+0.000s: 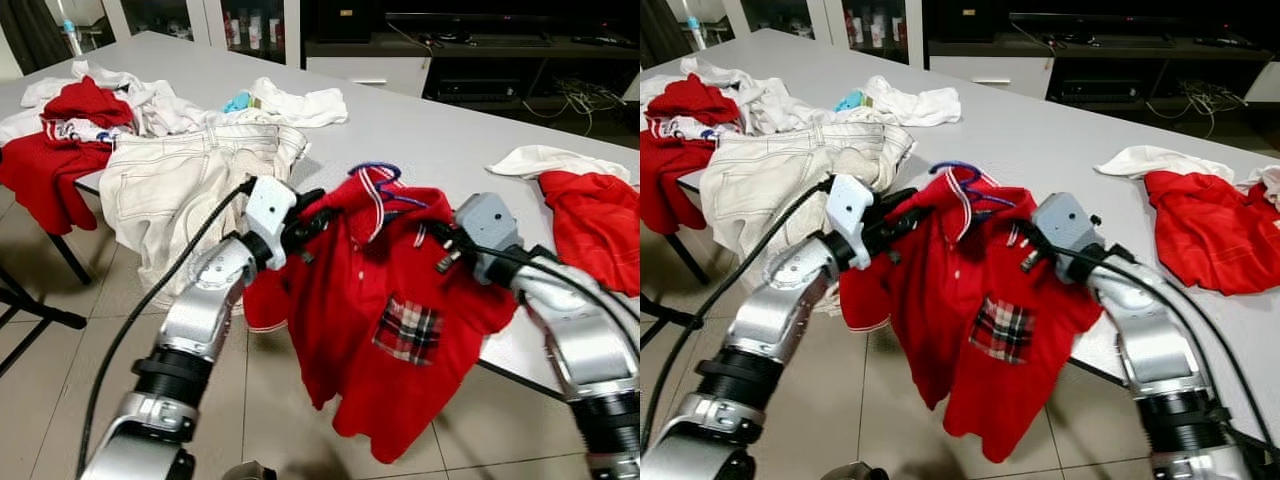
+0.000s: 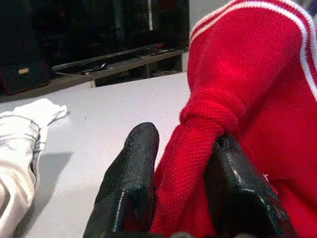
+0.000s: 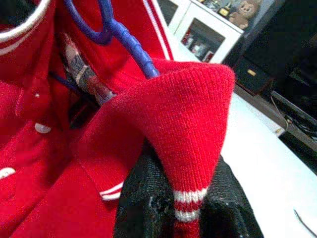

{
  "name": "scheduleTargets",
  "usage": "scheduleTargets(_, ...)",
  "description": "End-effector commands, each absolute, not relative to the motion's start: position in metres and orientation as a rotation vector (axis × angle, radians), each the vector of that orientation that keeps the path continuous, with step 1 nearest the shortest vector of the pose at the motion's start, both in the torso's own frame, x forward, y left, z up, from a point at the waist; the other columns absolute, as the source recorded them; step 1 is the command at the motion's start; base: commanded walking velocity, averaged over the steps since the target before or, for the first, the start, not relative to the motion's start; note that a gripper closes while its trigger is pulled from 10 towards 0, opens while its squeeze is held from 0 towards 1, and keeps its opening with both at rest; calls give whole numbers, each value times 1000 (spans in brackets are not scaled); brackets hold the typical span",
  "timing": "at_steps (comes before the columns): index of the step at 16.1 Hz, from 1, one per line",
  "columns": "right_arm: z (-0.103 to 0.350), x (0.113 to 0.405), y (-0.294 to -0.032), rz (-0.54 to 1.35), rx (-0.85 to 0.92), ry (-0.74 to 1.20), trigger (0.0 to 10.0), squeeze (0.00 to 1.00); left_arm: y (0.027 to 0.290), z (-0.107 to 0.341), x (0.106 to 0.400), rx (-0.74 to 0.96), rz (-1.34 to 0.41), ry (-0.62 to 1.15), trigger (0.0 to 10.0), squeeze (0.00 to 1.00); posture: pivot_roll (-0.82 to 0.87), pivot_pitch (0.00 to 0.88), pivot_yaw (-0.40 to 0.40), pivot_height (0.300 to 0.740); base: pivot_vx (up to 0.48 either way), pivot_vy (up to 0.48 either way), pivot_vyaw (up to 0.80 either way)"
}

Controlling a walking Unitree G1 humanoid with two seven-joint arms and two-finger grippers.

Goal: Hang hanger

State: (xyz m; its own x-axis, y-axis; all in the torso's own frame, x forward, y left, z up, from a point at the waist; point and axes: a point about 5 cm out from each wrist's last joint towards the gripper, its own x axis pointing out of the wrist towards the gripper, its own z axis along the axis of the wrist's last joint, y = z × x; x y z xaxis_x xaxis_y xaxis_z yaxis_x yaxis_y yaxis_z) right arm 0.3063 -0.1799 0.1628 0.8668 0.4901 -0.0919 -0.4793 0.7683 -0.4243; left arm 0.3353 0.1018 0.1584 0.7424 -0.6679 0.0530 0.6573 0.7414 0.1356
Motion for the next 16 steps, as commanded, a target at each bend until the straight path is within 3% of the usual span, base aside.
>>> scheduleTargets(1, 172, 305, -193, 420, -412, -72, 0, 0, 120, 160, 339, 62, -605, -101, 10000, 0, -61, 0, 4, 740, 0, 0, 0)
scheduleTargets(3, 168, 302, -188, 442, -415, -72, 0, 0, 120, 161, 337, 110, -639, -122, 10000, 0, -66, 0, 7, 740, 0, 0, 0)
scheduleTargets(4, 167, 300, -188, 459, -423, -73, 0, 0, 121, 161, 335, 176, -694, -134, 10000, 1000, -68, 0, 8, 740, 0, 0, 0)
scheduleTargets(8, 169, 296, -188, 515, -450, -96, 0, 0, 120, 164, 333, 429, -778, -177, 10000, 1000, -68, 0, 10, 740, 0, 0, 0)
scheduleTargets(9, 172, 294, -187, 548, -458, -113, 0, 0, 121, 169, 335, 485, -793, -198, 10000, 0, -65, 0, 10, 740, 0, 0, 0)
scheduleTargets(11, 172, 291, -186, 605, -492, -124, 0, 0, 130, 188, 341, 532, -777, -269, 10000, 0, -61, 0, 11, 740, 0, 0, 0)
scheduleTargets(12, 170, 291, -188, 612, -512, -114, 0, 0, 136, 190, 340, 558, -815, -273, 10000, 969, -57, 0, 10, 740, 0, 0, 0)
scheduleTargets(15, 169, 293, -190, 609, -524, -107, 0, 0, 142, 191, 333, 518, -910, -246, 10000, 1000, -53, 0, 10, 740, 0, 0, 0)
scheduleTargets(16, 169, 294, -192, 598, -528, -107, 0, 0, 143, 193, 333, 452, -910, -244, 10000, 0, -53, 0, 10, 740, 0, 0, 0)
